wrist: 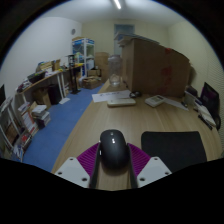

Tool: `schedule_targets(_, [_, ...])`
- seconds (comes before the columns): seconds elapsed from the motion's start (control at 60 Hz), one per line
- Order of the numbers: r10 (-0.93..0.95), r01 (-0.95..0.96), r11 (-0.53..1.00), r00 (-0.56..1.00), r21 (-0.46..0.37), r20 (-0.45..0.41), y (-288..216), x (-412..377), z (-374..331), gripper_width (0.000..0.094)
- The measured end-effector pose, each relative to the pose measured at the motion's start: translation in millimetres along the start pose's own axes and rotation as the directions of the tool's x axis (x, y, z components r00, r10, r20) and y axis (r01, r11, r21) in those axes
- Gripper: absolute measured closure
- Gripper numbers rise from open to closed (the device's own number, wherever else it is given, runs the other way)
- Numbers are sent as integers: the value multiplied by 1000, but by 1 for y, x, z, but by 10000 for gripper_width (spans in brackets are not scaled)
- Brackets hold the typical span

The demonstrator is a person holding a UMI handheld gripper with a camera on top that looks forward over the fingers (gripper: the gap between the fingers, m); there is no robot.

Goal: Arrange mouse

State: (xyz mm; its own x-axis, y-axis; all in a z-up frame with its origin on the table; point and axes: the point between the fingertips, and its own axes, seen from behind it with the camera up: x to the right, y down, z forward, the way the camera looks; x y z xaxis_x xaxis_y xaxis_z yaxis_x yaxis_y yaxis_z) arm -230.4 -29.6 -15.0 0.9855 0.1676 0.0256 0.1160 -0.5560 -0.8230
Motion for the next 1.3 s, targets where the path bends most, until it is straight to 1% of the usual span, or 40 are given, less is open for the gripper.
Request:
schedule_targets(0.05, [14,-14,999,999,-32,-29,1,0,-1,503])
schedule_targets(0.083, [19,-21,998,999,-56,-37,1,1,1,534])
schedule_targets(0.117, [32,-34,997,999,-72,-36,0,-1,0,546])
schedule_targets(0.133, [41,-43,996,999,-79,-29,0,-2,0,564])
schedule_targets(0.183, [72,-70,992,997,-108,8,0,-9,-6,571])
schedule_targets(0.217, [88,-85,991,996,-106,25,-9,-12,-14,596])
schedule_targets(0.267, [79,-78,996,997,-44,18,-35,-2,-31,598])
schedule_targets(0.35, [47,-46,996,999,81,-14,-97,30,-66,597])
schedule_targets(0.4, [57,-49,988,997,148,-56,-124,55,-91,599])
schedule_targets(0.467, [61,-36,982,990,188,-130,-139,103,-109,603])
schedule_targets(0.533, [76,-40,984,976,176,-203,-129,147,-119,601])
schedule_targets(0.617, [114,-89,990,963,109,-246,-81,183,-113,602])
schedule_targets(0.717, [96,-95,995,960,16,-264,-22,199,-98,602])
schedule_targets(0.817, [128,-146,988,961,-55,-245,26,201,-77,595])
schedule_targets(0.85, [137,-160,984,961,-78,-241,37,198,-75,577])
schedule_targets(0.867, [137,-163,983,962,-90,-237,44,198,-71,501])
schedule_targets(0.883, [133,-160,982,963,-102,-235,50,198,-69,524])
schedule_targets(0.9, [128,-149,986,964,-75,-234,46,199,-67,517])
schedule_targets(0.917, [119,-138,988,965,-63,-233,44,200,-65,477])
schedule_targets(0.933, [107,-127,989,967,-74,-233,46,200,-65,436])
schedule_targets(0.95, [97,-119,989,968,-86,-233,48,200,-65,452])
schedule_targets(0.967, [94,-117,989,968,-88,-234,47,200,-64,435])
schedule_targets(1.033, [97,-138,980,962,-146,-256,48,203,-69,325])
schedule_targets(1.05, [99,-145,976,960,-160,-262,49,203,-71,246])
schedule_targets(1.067, [100,-149,973,959,-173,-266,50,203,-73,212])
schedule_targets(1.083, [99,-151,972,959,-182,-267,51,203,-74,213])
schedule_targets(1.1, [98,-151,971,958,-184,-268,50,203,-76,174])
schedule_targets(1.15, [90,-139,976,957,-165,-275,41,201,-83,148])
schedule_targets(1.217, [64,-115,981,952,-156,-298,26,195,-101,161])
schedule_targets(1.3, [62,-110,984,950,-142,-306,13,177,-128,162])
